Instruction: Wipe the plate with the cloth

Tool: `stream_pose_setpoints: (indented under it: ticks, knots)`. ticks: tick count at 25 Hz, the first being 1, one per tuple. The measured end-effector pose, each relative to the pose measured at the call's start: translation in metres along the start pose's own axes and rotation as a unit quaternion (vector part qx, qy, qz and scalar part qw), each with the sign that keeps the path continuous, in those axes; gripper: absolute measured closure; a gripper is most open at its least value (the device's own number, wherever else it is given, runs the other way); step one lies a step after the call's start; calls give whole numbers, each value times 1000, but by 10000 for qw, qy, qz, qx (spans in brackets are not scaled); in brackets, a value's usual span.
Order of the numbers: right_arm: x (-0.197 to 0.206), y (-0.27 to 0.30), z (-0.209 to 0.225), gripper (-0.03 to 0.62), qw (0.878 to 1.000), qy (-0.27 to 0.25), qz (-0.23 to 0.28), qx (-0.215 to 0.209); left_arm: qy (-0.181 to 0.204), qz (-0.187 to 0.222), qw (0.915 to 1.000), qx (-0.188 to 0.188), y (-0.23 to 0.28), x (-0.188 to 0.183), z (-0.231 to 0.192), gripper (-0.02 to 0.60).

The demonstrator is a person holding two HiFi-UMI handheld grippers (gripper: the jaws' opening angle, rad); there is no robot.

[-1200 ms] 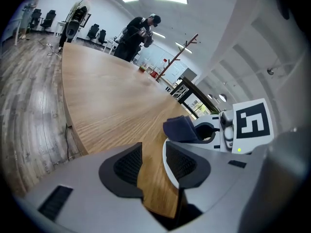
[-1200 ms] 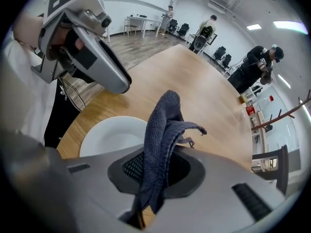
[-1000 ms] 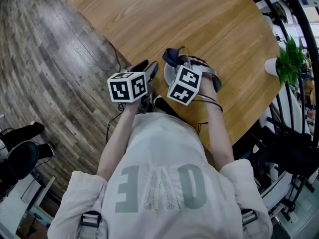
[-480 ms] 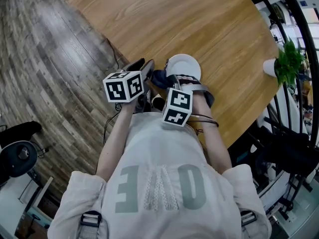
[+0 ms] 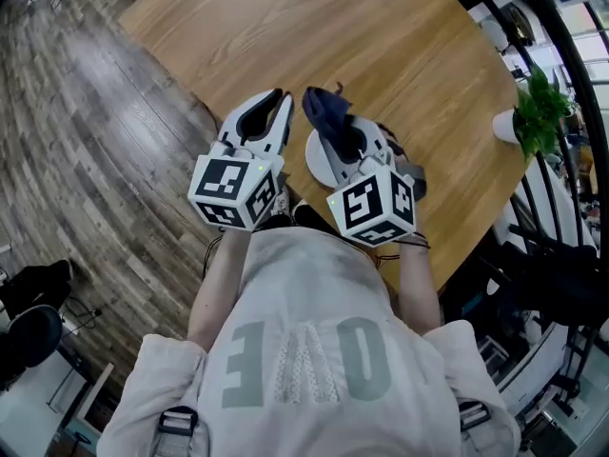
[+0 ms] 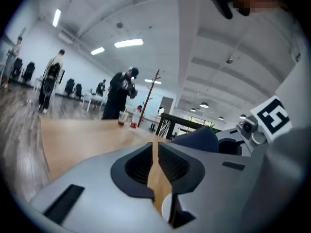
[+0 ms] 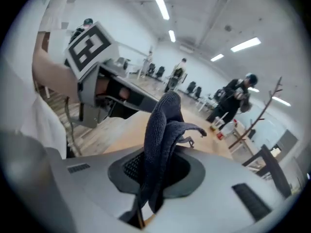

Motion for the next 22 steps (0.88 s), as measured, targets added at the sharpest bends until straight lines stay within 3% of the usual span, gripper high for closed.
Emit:
stream_pose_setpoints:
  ticks: [2, 4, 8, 10, 15, 22]
  knots:
    - [-19, -22, 29, 537, 9948, 178, 564, 823, 640, 433, 9970, 81, 1, -35, 15, 570]
    - [-36, -48, 53, 537, 9776, 479, 1285, 1599, 1122, 788, 9905, 121, 0, -66, 29, 572]
    - [-47, -101, 77, 537, 9108, 1644, 2517, 2830, 1769, 1409, 9736, 301, -9, -105, 56, 574]
    - [-37, -117, 77, 537, 8954, 1806, 2650, 3088, 2063, 1524, 9654, 472, -10, -113, 67, 574]
    - [-12, -126, 69, 537, 8851, 1935, 2441, 3459, 2248, 1516, 9596, 752, -4, -115, 83, 574]
    - [5, -126, 63, 537, 8836, 2195, 2307, 3434, 2259, 1504, 9588, 844, 1, -116, 87, 574]
Point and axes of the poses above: the fingertips, and each gripper's own axes: y forward along the fingers, z to its right, x out of its underside, the point moved 5 cm from there along -y, backward along the fingers, and after that the axes turned 7 degrees about z, right-handed, at the moved point
